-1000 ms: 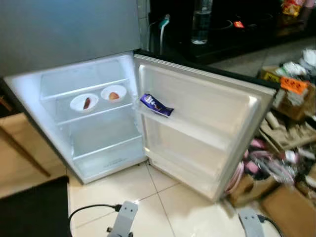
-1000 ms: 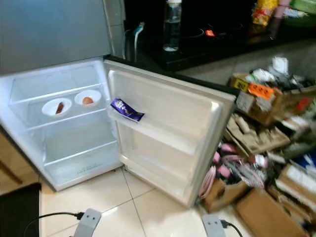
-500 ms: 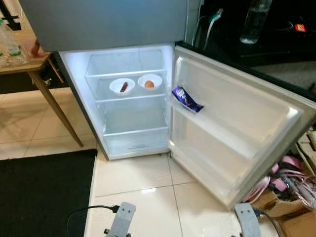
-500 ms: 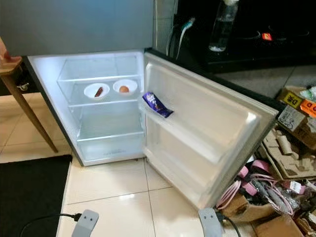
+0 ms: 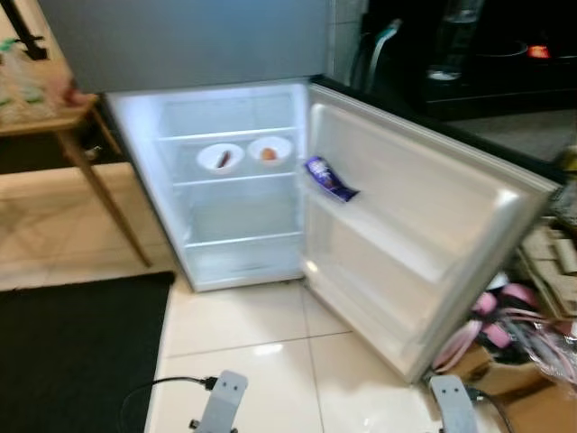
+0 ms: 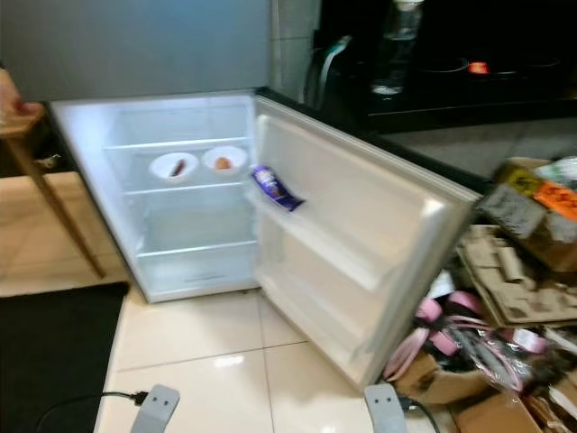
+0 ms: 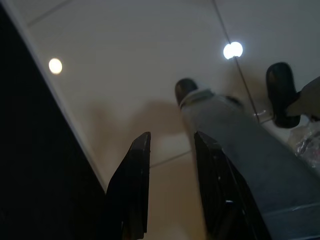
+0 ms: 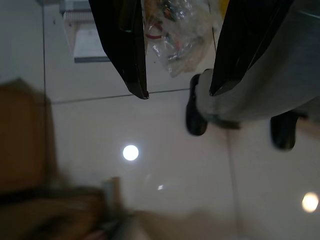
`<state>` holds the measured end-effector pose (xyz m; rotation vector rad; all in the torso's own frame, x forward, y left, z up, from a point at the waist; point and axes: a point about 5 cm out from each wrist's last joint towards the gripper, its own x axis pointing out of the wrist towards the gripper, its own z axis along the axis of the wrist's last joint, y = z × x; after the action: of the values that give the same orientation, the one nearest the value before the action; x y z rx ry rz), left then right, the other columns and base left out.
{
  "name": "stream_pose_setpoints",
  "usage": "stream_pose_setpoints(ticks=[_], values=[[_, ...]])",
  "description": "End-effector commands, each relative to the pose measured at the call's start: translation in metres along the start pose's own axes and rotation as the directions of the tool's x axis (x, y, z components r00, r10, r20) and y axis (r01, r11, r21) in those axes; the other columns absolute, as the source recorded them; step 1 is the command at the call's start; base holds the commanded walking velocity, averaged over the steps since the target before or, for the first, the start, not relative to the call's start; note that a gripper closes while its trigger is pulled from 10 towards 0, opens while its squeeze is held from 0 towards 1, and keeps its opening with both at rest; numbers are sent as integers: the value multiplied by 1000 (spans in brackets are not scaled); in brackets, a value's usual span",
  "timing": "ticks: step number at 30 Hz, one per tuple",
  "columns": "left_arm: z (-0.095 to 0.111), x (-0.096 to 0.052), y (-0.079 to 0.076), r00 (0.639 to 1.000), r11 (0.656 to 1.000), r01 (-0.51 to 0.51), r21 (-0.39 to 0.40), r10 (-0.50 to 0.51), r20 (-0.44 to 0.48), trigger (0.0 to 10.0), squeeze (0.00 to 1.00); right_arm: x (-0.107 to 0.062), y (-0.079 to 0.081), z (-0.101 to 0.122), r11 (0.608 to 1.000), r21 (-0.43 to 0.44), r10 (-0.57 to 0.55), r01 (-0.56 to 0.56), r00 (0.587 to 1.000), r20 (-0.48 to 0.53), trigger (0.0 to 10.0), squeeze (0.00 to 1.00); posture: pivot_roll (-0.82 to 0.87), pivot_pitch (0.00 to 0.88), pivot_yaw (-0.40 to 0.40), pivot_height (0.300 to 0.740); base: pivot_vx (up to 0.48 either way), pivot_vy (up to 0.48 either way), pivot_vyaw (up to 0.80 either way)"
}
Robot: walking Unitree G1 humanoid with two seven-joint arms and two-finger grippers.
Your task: Restocking fridge
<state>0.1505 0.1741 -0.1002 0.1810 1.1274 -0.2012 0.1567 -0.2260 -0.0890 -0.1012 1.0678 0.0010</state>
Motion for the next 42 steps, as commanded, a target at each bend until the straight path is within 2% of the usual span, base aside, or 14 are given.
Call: stream_pose_setpoints(ticks=[1,6,10,15,17,18,19,20,24,28,32,35,37,42], values=[[4,0,4,1000,1000,-13,-2,13,13,10000,0,1,1,9,999,36,-4,3,999,42,10000,0,-98,0,9,740,0,0,0],[4,0,4,1000,1000,-10,4,10,11,10000,0,0,-13,33,993,108,-63,49,989,132,10000,0,-100,0,10,740,0,0,0],[3,0,4,1000,1000,-9,8,9,9,10000,0,-11,-61,73,955,209,-261,213,936,238,10000,0,-99,0,8,740,0,0,0],[2,0,4,1000,1000,-10,7,10,7,10000,0,-22,-90,88,906,320,-370,277,886,279,10000,0,-92,0,6,740,0,0,0],[-1,-1,5,1000,1000,-10,6,10,1,10000,0,-39,-122,107,847,403,-485,346,813,322,10000,0,-94,0,8,740,0,0,0],[-4,-1,5,1000,1000,-9,8,9,-4,10000,0,-47,-135,114,823,416,-533,386,778,333,6275,0,-93,0,10,740,0,0,0],[-4,-1,5,1000,1000,-9,8,9,-4,10000,0,-47,-135,114,823,416,-533,386,778,333,6275,0,-93,0,10,740,0,0,0],[-5,-1,5,1000,1000,-8,9,8,-8,10000,0,-58,-151,123,786,445,-592,429,730,342,0,0,-93,0,10,740,0,0,0],[-7,-2,5,1000,1000,-9,9,9,-13,10000,0,-91,-187,154,682,540,-721,493,576,385,0,0,-84,0,6,740,0,0,0],[-7,-2,6,1000,1000,-13,6,13,-9,10000,0,-106,-197,170,660,578,-745,480,521,417,0,0,-81,0,3,740,0,0,0],[-6,-2,6,1000,1000,-16,2,16,-6,10000,0,-119,-200,196,686,630,-717,364,480,505,0,0,-78,0,4,740,0,0,0],[-7,-2,6,1000,1000,-17,1,17,-7,10000,0,-126,-189,226,777,597,-611,202,473,635,0,0,-77,0,4,740,0,0,0],[-8,-2,6,1000,1000,-18,1,18,-8,10000,0,-129,-181,241,825,544,-545,154,472,693,10000,0,-73,0,3,740,0,0,0],[-9,-2,8,1000,1000,-23,-6,23,-9,10000,0,-132,-167,261,888,452,-439,89,461,771,10000,0,-68,0,0,740,0,0,0]])
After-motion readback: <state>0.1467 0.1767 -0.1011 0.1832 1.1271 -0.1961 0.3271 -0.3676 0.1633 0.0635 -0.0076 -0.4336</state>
